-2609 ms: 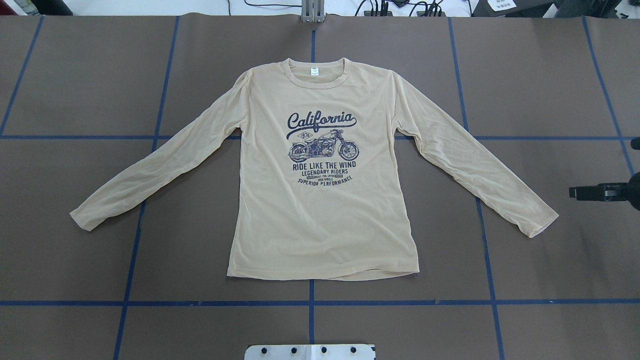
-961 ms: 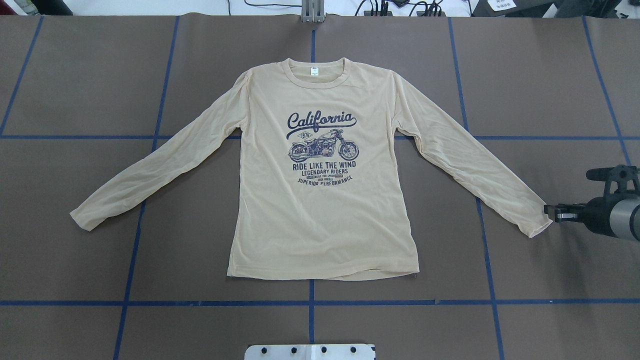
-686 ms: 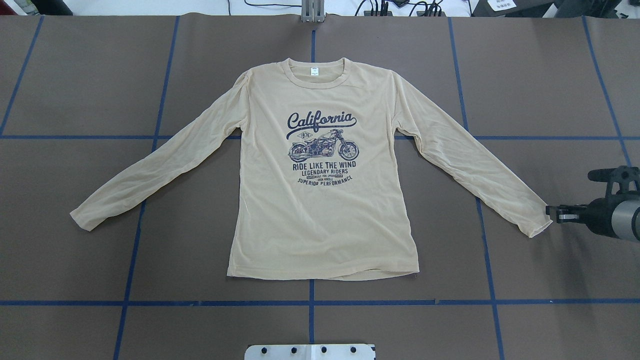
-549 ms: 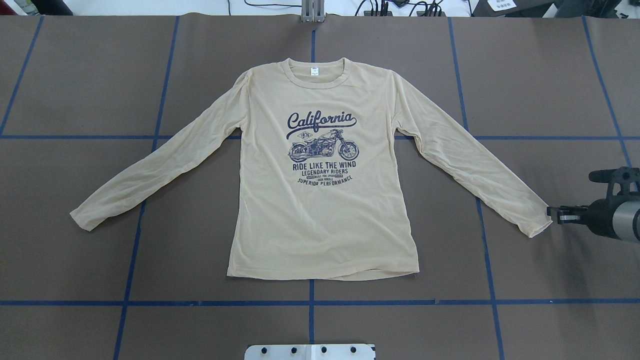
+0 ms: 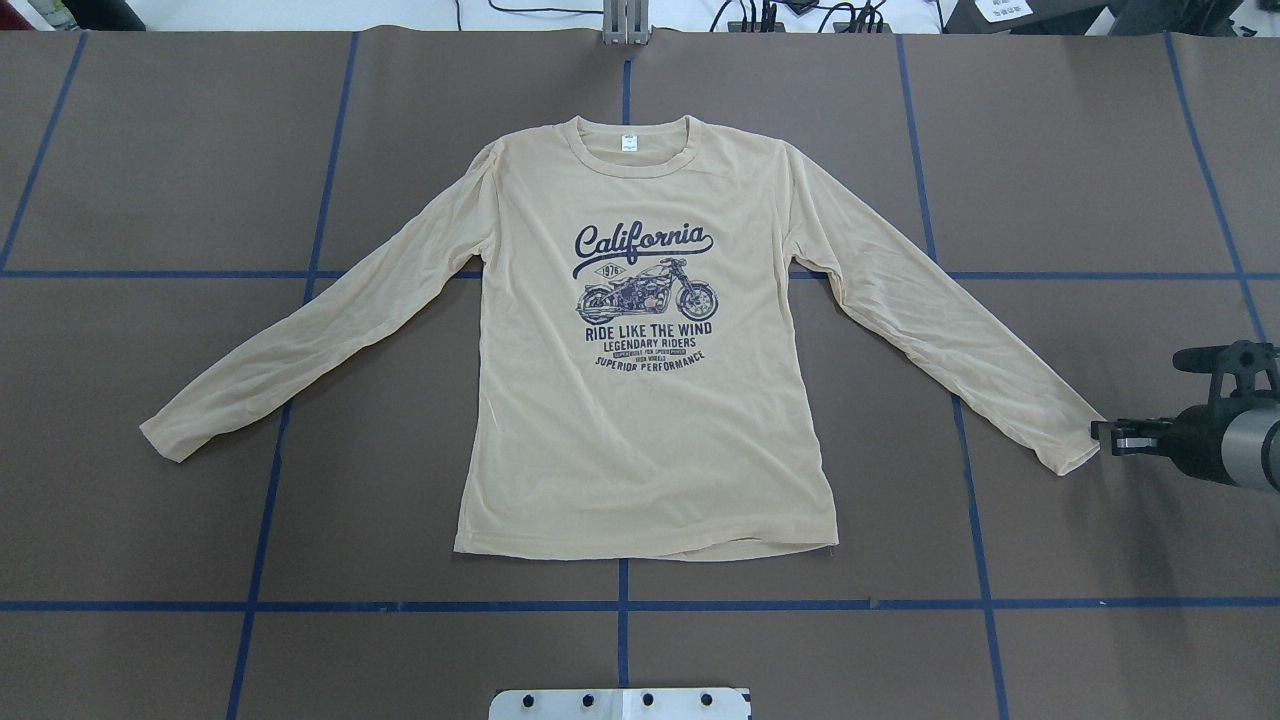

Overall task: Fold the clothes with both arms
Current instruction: 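Lower the right gripper to the cuff of the sleeve nearest it and grasp, then carry the sleeve with the right gripper across the shirt body toward the left arm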

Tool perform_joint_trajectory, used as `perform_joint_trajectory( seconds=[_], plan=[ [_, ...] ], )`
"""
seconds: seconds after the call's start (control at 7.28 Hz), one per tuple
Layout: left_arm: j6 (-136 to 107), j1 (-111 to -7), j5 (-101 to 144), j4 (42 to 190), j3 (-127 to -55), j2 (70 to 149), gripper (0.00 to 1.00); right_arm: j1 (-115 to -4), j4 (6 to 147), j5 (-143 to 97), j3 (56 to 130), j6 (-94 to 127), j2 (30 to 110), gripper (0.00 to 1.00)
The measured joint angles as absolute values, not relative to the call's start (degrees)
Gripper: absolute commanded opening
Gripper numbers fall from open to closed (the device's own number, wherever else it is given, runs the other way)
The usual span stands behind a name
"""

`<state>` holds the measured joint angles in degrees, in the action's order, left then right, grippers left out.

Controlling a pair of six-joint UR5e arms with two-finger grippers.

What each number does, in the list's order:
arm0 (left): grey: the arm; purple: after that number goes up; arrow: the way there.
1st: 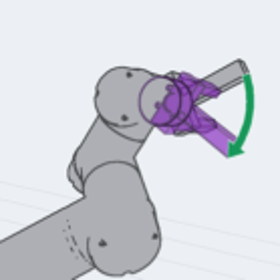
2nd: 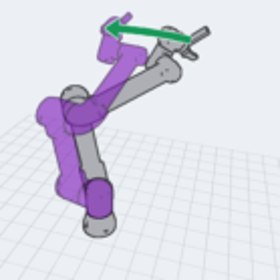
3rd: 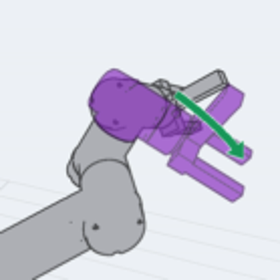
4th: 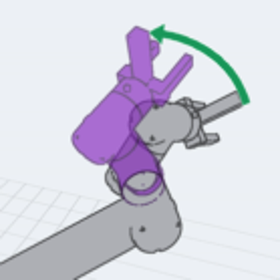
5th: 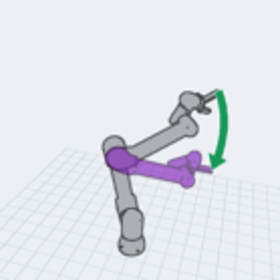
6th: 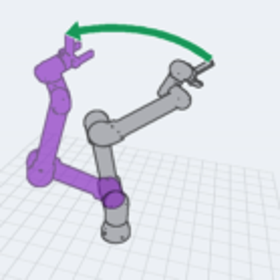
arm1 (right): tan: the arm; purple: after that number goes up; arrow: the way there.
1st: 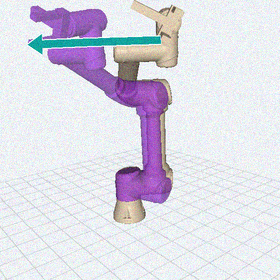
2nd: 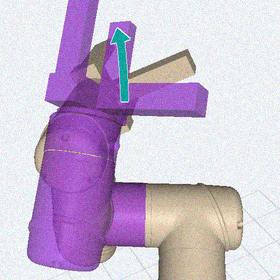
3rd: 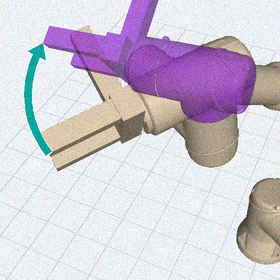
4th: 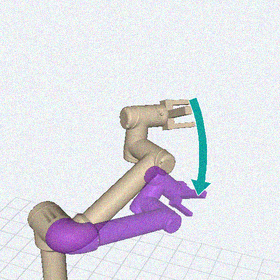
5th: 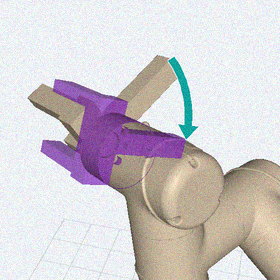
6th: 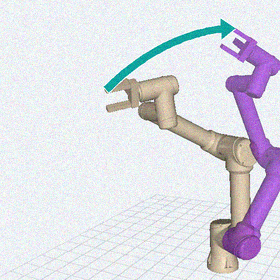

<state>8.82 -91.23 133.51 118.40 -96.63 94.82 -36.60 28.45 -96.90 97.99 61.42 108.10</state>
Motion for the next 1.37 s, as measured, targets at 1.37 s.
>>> perform_joint_trajectory(
  seconds=[1.37],
  plan=[
    [8.67, -91.23, 133.46, 118.50, -96.64, 94.36, 1.00, -44.57, 35.51, -102.77, 105.13, 61.20, 101.61, 0.00]
  ],
)
